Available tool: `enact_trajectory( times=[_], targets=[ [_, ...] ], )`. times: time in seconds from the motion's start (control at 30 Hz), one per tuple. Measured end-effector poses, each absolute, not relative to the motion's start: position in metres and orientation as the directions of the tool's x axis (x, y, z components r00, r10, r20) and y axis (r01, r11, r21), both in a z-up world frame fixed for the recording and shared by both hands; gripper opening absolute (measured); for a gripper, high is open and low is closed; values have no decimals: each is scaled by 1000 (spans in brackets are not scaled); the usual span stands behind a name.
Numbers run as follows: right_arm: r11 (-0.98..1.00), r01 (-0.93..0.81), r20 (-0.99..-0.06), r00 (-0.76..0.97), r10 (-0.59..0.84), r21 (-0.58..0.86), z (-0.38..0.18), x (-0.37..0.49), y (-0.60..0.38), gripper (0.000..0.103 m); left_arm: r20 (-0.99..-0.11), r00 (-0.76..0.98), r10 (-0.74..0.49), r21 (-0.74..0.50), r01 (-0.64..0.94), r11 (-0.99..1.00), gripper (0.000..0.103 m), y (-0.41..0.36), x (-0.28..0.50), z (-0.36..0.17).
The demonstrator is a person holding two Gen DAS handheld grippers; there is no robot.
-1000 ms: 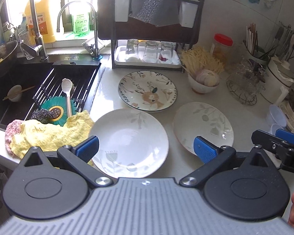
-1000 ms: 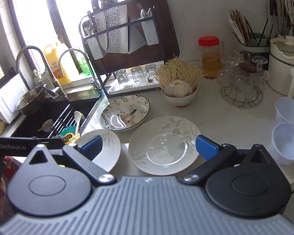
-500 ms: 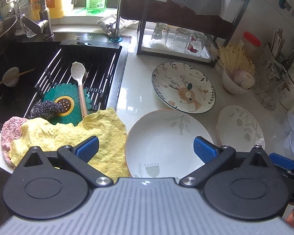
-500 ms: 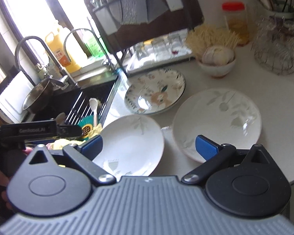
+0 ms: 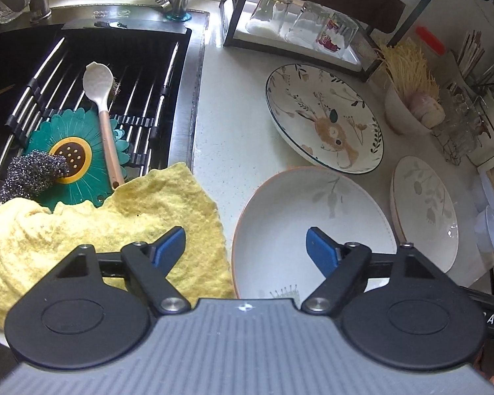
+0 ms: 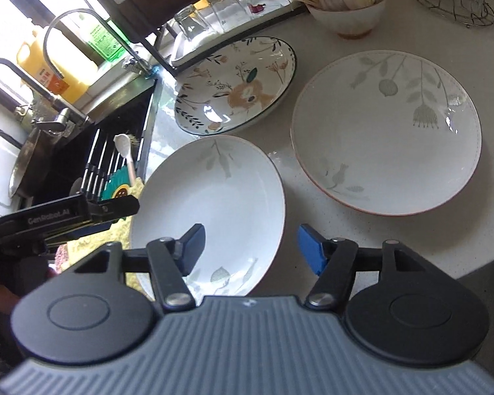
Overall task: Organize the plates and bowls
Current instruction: 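Close the left tool on the white plate rim while the right tool also grips it, then lift and carry the white plate with both tools over the leaf-pattern plate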
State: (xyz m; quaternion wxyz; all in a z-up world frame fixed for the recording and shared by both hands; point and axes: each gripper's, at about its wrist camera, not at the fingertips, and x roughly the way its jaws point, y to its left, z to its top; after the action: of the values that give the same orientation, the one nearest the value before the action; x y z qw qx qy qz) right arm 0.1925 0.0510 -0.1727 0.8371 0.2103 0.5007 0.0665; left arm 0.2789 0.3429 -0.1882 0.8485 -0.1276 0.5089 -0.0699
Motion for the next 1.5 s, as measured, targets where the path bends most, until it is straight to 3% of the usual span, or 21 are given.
enact_trajectory(
  times=[0.13, 0.4, 0.73, 0.9, 1.5],
  targets=[
    [917, 152, -833, 493, 252, 368, -183, 200, 51, 52, -840, 461, -287, -315, 18, 949, 75, 347, 289, -198],
    [884, 211, -842, 455, 289, 418, -199, 211, 50, 33, -835, 423, -352, -352, 82, 932, 69, 348, 303, -209],
    [881, 249, -855, 446, 263, 401, -204, 222, 54, 19, -858, 385, -339, -338, 72, 938, 34, 353, 318, -220],
    [874, 245, -845, 458, 276, 419, -207, 221, 54, 16, -842, 379, -384, -384, 80, 920, 14, 357, 321, -220],
    [895, 169, -811, 514, 278, 413, -179, 217, 58, 17, -831, 403, -384, -368, 119, 922, 13, 358, 305, -202]
  ],
)
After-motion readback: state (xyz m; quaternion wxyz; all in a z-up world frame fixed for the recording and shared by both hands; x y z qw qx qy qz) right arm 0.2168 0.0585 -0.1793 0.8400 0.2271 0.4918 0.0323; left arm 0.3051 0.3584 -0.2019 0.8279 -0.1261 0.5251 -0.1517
